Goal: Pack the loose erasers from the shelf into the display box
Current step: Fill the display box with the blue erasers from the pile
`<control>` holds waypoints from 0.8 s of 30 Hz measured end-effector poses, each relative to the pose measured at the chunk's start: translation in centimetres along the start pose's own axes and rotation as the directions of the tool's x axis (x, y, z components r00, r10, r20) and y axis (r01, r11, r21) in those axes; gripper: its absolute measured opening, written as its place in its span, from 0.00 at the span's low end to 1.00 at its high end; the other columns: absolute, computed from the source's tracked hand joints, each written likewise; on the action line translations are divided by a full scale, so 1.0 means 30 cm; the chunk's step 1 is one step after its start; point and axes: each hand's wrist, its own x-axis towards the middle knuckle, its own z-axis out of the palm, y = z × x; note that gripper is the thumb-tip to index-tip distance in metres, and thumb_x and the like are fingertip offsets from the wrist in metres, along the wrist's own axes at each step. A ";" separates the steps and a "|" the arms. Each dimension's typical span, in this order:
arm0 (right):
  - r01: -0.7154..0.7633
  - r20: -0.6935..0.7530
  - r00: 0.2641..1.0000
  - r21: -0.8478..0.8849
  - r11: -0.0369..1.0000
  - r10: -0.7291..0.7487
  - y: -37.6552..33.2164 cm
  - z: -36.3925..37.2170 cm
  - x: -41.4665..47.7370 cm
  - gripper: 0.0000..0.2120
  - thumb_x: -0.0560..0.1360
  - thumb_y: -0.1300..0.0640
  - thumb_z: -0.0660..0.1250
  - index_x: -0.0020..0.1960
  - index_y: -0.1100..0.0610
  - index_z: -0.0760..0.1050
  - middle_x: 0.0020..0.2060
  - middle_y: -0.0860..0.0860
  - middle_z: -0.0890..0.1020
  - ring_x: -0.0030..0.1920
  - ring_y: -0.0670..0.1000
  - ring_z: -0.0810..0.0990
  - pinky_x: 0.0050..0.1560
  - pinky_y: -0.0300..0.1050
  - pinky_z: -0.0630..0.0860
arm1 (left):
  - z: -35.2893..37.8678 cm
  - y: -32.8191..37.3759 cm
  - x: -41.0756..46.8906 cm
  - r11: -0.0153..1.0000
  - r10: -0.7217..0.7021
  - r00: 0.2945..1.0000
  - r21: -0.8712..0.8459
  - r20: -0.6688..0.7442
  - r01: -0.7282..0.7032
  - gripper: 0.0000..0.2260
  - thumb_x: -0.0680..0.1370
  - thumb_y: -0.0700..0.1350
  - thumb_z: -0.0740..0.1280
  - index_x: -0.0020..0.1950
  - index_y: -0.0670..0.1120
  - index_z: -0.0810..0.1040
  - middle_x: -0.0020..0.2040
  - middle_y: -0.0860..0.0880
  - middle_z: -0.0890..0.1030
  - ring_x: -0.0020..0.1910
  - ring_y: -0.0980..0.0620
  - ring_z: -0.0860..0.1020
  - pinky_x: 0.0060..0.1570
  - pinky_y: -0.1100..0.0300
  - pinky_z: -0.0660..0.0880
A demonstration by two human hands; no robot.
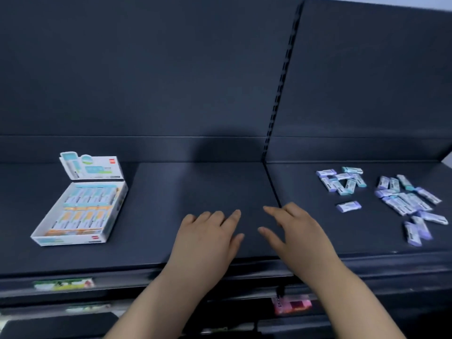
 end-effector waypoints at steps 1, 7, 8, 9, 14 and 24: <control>-0.008 0.002 1.000 -0.012 1.000 0.008 0.011 -0.001 0.007 0.22 0.73 0.47 0.68 0.64 0.55 0.74 0.45 0.51 0.76 0.48 0.53 0.78 0.51 0.50 0.76 | 0.004 0.005 0.011 1.000 -0.001 1.000 0.007 0.013 0.001 0.24 0.81 0.58 0.46 0.76 0.54 0.52 0.62 0.53 0.73 0.59 0.51 0.71 0.55 0.56 0.63; -0.100 0.030 0.994 -0.041 0.994 0.101 0.075 -0.019 0.049 0.23 0.73 0.46 0.67 0.66 0.53 0.73 0.46 0.51 0.76 0.50 0.54 0.77 0.53 0.47 0.74 | 0.034 0.014 0.127 0.997 0.064 0.994 0.033 0.087 -0.067 0.23 0.81 0.58 0.45 0.76 0.54 0.50 0.63 0.53 0.71 0.60 0.51 0.70 0.56 0.56 0.62; -0.125 0.043 0.991 -0.039 0.991 0.127 0.086 -0.033 0.053 0.23 0.73 0.45 0.67 0.66 0.52 0.73 0.46 0.50 0.75 0.50 0.54 0.77 0.53 0.46 0.74 | 0.036 0.020 0.151 0.996 0.081 0.992 0.024 0.097 -0.083 0.23 0.81 0.58 0.45 0.76 0.54 0.49 0.63 0.53 0.71 0.60 0.51 0.70 0.57 0.56 0.62; -0.145 0.041 0.988 -0.043 0.988 0.147 0.102 -0.047 0.058 0.23 0.72 0.46 0.68 0.65 0.52 0.74 0.45 0.50 0.76 0.49 0.54 0.77 0.51 0.46 0.75 | 0.042 0.026 0.179 0.995 0.101 0.990 0.016 0.100 -0.103 0.23 0.81 0.58 0.45 0.76 0.54 0.50 0.63 0.53 0.71 0.60 0.51 0.70 0.58 0.55 0.63; -0.244 0.002 0.970 -0.090 0.966 0.245 0.222 -0.084 0.046 0.21 0.70 0.49 0.72 0.61 0.54 0.77 0.42 0.52 0.76 0.44 0.57 0.79 0.47 0.48 0.77 | 0.077 0.112 0.286 0.982 0.187 0.973 -0.043 0.139 -0.182 0.23 0.82 0.57 0.45 0.76 0.54 0.50 0.64 0.52 0.71 0.61 0.51 0.70 0.58 0.55 0.62; -0.319 -0.022 0.948 -0.089 0.944 0.318 0.537 -0.177 -0.089 0.20 0.71 0.49 0.71 0.61 0.54 0.77 0.42 0.50 0.74 0.45 0.57 0.78 0.47 0.51 0.77 | 0.169 0.402 0.388 0.972 0.234 0.962 -0.058 0.142 -0.228 0.21 0.79 0.56 0.54 0.71 0.53 0.67 0.50 0.52 0.78 0.47 0.51 0.77 0.46 0.55 0.69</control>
